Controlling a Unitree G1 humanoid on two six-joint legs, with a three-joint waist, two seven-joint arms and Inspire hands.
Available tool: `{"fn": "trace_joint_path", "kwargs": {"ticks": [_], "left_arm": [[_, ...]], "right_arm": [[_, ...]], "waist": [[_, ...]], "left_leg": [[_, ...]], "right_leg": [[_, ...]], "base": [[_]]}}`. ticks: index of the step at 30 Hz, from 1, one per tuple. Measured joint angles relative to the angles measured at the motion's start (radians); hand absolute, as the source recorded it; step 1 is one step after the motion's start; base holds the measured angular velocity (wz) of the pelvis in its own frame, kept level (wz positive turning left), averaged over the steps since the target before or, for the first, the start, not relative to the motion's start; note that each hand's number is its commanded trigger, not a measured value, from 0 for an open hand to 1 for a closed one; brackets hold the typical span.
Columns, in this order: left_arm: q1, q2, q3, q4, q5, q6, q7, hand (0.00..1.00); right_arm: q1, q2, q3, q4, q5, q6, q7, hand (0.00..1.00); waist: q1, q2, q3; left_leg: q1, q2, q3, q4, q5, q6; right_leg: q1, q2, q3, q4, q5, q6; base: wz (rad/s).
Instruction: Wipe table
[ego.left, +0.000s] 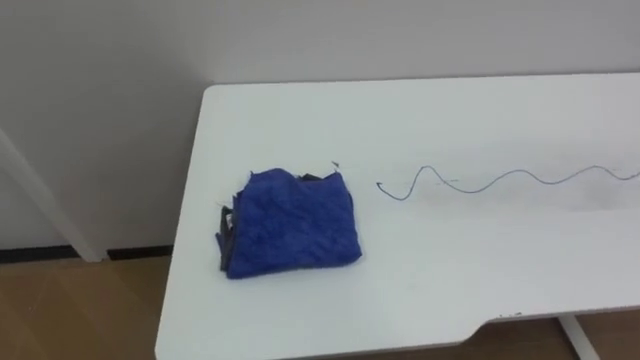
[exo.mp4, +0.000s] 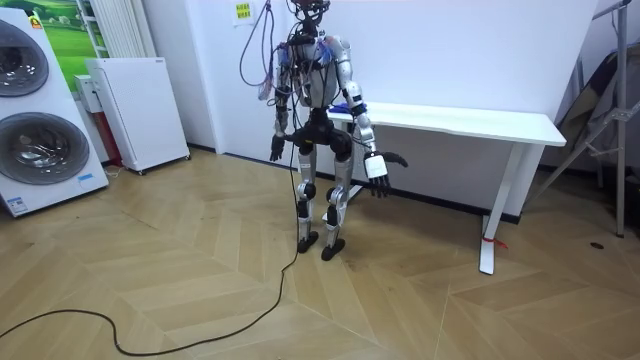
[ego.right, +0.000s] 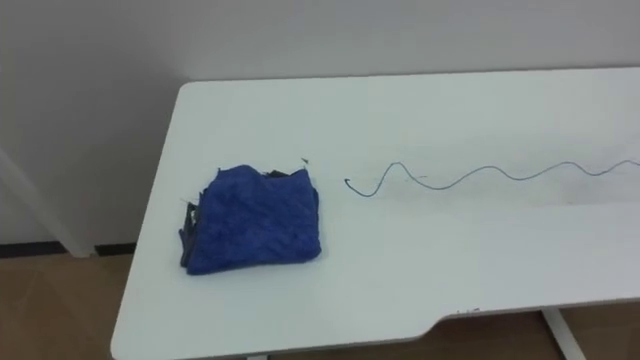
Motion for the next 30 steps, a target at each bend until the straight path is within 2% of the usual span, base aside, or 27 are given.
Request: {"fn": "trace_joint_path", "kwargs": {"ticks": [2,5,9,10,11,14,18,21,23,25,30], "left_arm": [[-0.004,0.014,0.000,-0.019,0.000,-0.003,0.001,0.00],[-0.007,0.023,-0.007,-0.060,-0.001,-0.011,0.012,0.00],[-0.011,0.026,-0.043,-0.062,-0.001,-0.014,0.020,0.00],[-0.015,0.026,-0.053,-0.066,-0.002,-0.021,0.020,0.00],[-0.012,0.026,-0.069,-0.067,-0.003,-0.025,0.021,0.00],[-0.001,0.025,-0.103,-0.093,-0.001,-0.026,0.020,0.00],[0.000,0.027,-0.112,-0.096,0.000,-0.032,0.020,0.00],[0.000,0.028,-0.113,-0.111,0.000,-0.046,0.021,0.00],[-0.004,0.027,-0.121,-0.111,0.000,-0.055,0.021,0.00],[-0.003,0.027,-0.142,-0.112,0.000,-0.060,0.021,0.00],[-0.003,0.027,-0.167,-0.124,0.002,-0.063,0.020,0.00]], "right_arm": [[-0.011,-0.015,-0.001,-0.050,0.007,-0.003,-0.041,0.00],[-0.083,-0.064,0.007,-0.122,-0.017,-0.020,-0.141,0.00],[-0.128,-0.067,0.032,-0.310,-0.140,-0.036,-0.223,0.00],[-0.125,-0.066,0.047,-0.382,-0.188,-0.039,-0.245,0.00],[-0.122,-0.066,0.070,-0.463,-0.243,-0.042,-0.266,0.00],[-0.121,-0.066,0.116,-0.657,-0.415,-0.045,-0.309,0.00],[-0.121,-0.065,0.170,-0.871,-0.634,-0.087,-0.341,0.00],[-0.117,-0.065,0.208,-1.031,-0.773,-0.108,-0.358,0.00],[-0.116,-0.065,0.247,-1.105,-0.862,-0.141,-0.359,0.00],[-0.117,-0.065,0.273,-1.135,-0.907,-0.155,-0.358,0.00],[-0.126,-0.065,0.332,-1.163,-1.051,-0.153,-0.328,0.00]], "waist": [[-0.001,-0.012,-0.0002],[0.008,-0.023,-0.0010],[0.014,-0.021,-0.0032],[0.016,-0.016,-0.0070],[0.025,-0.020,-0.0039],[0.042,-0.009,-0.0058],[0.047,-0.003,-0.0055],[0.068,0.000,-0.0062],[0.074,-0.004,-0.0048],[0.083,-0.006,-0.0021],[0.115,-0.011,-0.0015]], "left_leg": [[-0.002,0.000,0.001,-0.002,0.000,0.000],[-0.022,0.003,0.019,0.000,0.000,0.000],[-0.035,0.006,0.030,0.000,0.000,0.000],[-0.035,0.006,0.029,0.001,0.000,0.000],[-0.036,0.005,0.029,0.001,0.000,0.000],[-0.040,0.004,0.023,0.013,0.000,0.000],[-0.039,0.005,0.020,0.014,0.000,0.000],[-0.039,0.008,0.019,0.014,0.000,0.000],[-0.038,0.010,0.016,0.014,0.000,0.000],[-0.038,0.010,0.008,0.015,0.000,0.000],[-0.050,0.010,-0.005,0.017,0.000,0.000]], "right_leg": [[-0.005,0.001,-0.001,0.001,0.000,0.000],[-0.032,0.009,0.003,0.007,0.006,0.001],[-0.044,0.010,-0.001,0.004,0.015,0.001],[-0.047,0.010,-0.001,0.001,0.016,0.002],[-0.049,0.010,0.002,0.001,0.016,0.002],[-0.050,0.008,0.000,0.001,0.016,0.002],[-0.047,0.008,-0.013,-0.001,0.016,0.002],[-0.046,0.008,-0.023,-0.001,0.017,0.001],[-0.042,0.007,-0.026,-0.001,0.018,-0.001],[-0.033,0.007,-0.027,-0.003,0.019,-0.002],[-0.037,0.004,-0.034,0.000,0.019,-0.002]], "base": [[-0.05],[-0.14],[-0.14],[0.00],[-0.04],[-0.13],[0.04],[0.02],[0.07],[0.09],[0.07]]}}
